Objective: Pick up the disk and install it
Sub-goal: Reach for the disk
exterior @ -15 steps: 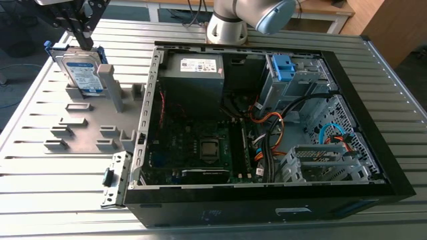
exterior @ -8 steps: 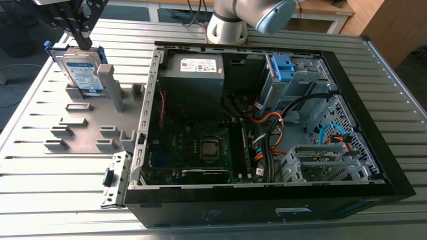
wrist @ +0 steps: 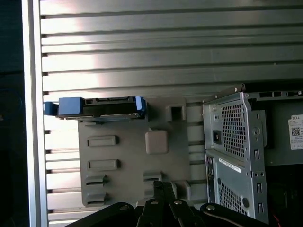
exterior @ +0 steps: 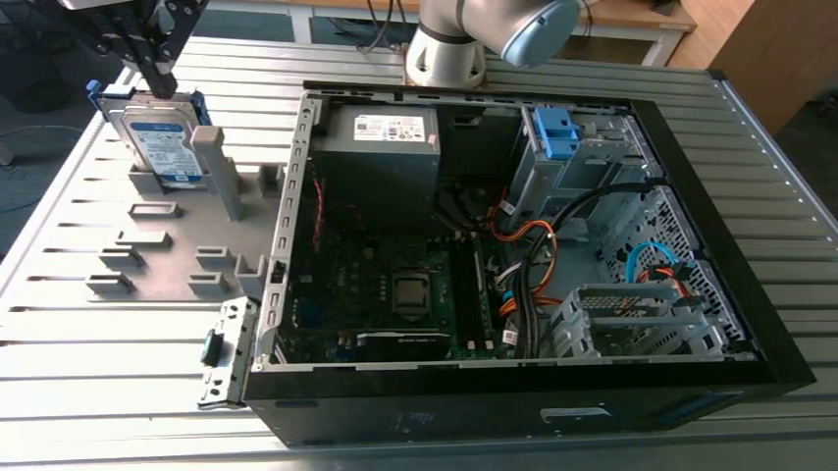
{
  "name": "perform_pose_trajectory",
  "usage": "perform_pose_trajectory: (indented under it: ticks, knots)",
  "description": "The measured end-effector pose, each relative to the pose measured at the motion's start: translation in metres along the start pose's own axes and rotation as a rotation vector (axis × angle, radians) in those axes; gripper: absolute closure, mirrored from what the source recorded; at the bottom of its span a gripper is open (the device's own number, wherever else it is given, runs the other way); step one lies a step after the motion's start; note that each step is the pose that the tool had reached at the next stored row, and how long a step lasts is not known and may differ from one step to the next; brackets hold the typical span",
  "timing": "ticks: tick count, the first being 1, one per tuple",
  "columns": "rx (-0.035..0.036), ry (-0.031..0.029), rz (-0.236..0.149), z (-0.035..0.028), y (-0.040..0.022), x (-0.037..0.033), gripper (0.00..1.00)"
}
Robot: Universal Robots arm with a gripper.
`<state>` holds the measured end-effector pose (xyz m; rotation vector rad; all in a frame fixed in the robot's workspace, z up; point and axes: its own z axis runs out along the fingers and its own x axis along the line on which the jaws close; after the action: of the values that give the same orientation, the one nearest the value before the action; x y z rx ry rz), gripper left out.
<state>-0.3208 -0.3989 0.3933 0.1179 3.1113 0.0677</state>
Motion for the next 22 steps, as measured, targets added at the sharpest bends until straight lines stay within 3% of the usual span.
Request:
perform_pose_trajectory:
  ticks: [22]
  knots:
    - [0.0,0.0001,0.0,-0.0003,-0.0007,0.0086,0.89]
